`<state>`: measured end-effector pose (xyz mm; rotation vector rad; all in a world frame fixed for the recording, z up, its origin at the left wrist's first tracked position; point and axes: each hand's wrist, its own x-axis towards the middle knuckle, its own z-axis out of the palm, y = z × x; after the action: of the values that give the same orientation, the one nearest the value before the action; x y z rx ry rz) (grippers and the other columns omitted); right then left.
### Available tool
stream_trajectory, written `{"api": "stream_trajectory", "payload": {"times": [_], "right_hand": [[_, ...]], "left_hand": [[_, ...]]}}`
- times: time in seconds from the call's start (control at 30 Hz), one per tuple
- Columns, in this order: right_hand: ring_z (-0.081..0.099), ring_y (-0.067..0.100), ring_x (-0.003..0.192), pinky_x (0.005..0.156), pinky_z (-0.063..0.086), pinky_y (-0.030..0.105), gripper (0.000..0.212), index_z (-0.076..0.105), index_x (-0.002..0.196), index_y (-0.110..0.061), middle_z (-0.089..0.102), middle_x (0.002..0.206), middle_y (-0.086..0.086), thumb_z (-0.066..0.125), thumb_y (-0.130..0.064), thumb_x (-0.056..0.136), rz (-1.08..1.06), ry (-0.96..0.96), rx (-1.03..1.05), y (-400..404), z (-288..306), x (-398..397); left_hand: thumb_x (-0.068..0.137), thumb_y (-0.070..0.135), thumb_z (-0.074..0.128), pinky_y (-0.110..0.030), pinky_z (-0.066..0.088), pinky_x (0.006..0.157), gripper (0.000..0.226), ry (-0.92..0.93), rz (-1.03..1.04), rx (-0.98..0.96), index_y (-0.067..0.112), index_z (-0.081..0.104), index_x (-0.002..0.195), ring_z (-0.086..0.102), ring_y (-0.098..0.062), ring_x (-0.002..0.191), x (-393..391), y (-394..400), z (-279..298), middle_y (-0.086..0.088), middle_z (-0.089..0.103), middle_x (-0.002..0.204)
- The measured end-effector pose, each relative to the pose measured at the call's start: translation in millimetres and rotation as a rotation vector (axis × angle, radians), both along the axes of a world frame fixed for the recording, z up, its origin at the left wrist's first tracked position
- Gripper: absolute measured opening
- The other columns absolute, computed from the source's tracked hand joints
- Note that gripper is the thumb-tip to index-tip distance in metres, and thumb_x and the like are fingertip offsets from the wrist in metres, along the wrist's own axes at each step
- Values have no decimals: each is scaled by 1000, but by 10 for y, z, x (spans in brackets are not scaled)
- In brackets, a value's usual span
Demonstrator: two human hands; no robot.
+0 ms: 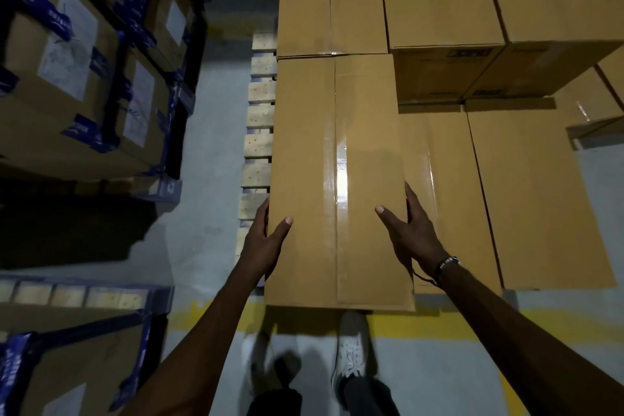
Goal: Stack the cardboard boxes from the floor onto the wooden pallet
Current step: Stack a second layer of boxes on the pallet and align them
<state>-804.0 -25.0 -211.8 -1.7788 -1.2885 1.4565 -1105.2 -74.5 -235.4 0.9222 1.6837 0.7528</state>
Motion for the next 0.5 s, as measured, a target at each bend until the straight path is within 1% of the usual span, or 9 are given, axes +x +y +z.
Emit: {"api": "stream_trajectory", "payload": {"times": [0.1, 0.17, 0.23, 0.3, 0.37, 0.43, 0.5], "right_hand": [[38, 8, 138, 110, 33, 33, 78, 25, 160, -37, 39, 158, -14, 68, -41, 96, 17, -14, -25, -215, 37, 54], [39, 15, 143, 115, 35, 38, 78, 26, 161, -37, 39, 161, -11, 68, -45, 95, 17, -35, -52, -357, 17, 108], [37, 18, 147, 119, 34, 43, 77, 27, 161, -35, 39, 162, -8, 66, -48, 96, 27, -55, -66, -495, 29, 133], [42, 18, 145, 119, 37, 47, 72, 32, 159, -37, 45, 158, -10, 66, -49, 96, 25, -50, -59, -628, 31, 142], [48, 16, 139, 116, 41, 49, 66, 39, 156, -38, 52, 152, -12, 66, -48, 96, 16, -49, -41, -771, 21, 170], [52, 14, 136, 115, 44, 46, 62, 43, 154, -35, 56, 148, -11, 67, -46, 97, 12, -48, -29, -895, 18, 190], [50, 10, 134, 112, 44, 38, 60, 47, 152, -32, 55, 147, -14, 67, -43, 97, -5, -54, -21, -1012, 20, 194]], "left_hand": [[104, 39, 62, -41, 51, 109, 60, 0, 1, -15, 34, 38, 159, 59, -11, 129, 34, -263, 65, 9, 57, 147], [104, 40, 60, -43, 49, 112, 59, 2, -6, -32, 33, 39, 159, 57, -12, 131, 31, -415, 83, 9, 56, 149], [104, 43, 61, -46, 48, 113, 59, 1, 1, -51, 35, 40, 158, 57, -13, 133, 16, -549, 88, 9, 56, 149], [103, 47, 62, -47, 48, 114, 59, 5, 19, -70, 37, 41, 157, 56, -14, 135, -7, -665, 71, 9, 56, 150], [102, 47, 62, -46, 48, 114, 57, 9, 22, -56, 36, 44, 156, 54, -14, 136, -18, -766, 72, 9, 57, 149], [104, 41, 61, -42, 49, 111, 53, -6, 22, -32, 30, 48, 153, 54, -14, 133, -14, -844, 102, 7, 58, 146], [105, 35, 61, -34, 49, 104, 48, -8, 44, -29, 25, 51, 150, 55, -14, 127, -7, -912, 135, 5, 59, 140]]}}
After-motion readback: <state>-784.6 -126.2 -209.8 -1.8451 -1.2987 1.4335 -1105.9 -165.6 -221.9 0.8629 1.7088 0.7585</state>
